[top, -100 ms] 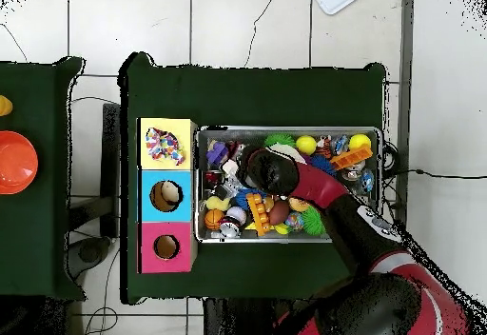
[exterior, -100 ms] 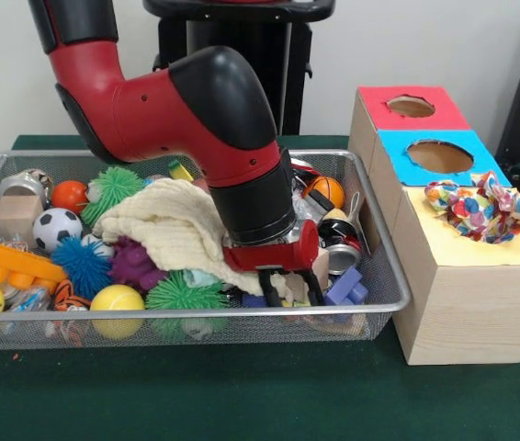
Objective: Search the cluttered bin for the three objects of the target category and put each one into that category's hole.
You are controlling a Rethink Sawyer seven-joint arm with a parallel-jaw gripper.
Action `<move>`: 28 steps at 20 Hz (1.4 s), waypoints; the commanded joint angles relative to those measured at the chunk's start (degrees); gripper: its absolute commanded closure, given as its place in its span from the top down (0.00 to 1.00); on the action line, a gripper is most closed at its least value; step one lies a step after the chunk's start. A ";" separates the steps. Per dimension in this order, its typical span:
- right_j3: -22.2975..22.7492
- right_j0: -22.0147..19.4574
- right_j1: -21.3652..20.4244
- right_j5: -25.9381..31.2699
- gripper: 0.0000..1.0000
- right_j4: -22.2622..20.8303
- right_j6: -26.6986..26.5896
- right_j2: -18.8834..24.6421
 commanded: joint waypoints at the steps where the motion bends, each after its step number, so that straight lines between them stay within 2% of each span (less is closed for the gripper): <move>1: -0.55 7.68 3.03 11.60 0.00 -6.75 -5.91 -3.17; 3: -1.27 8.85 2.55 9.80 0.00 -7.37 -4.91 -4.40; 12: -0.82 10.14 -3.02 15.64 0.00 -4.81 -3.23 -4.41; 15: 2.44 9.64 -8.09 18.04 0.00 -3.66 -2.52 -4.00; 18: 5.91 8.45 -15.35 23.08 0.00 -1.33 -1.90 -2.92; 28: 7.55 6.81 -24.09 33.03 0.00 1.25 -2.61 -1.03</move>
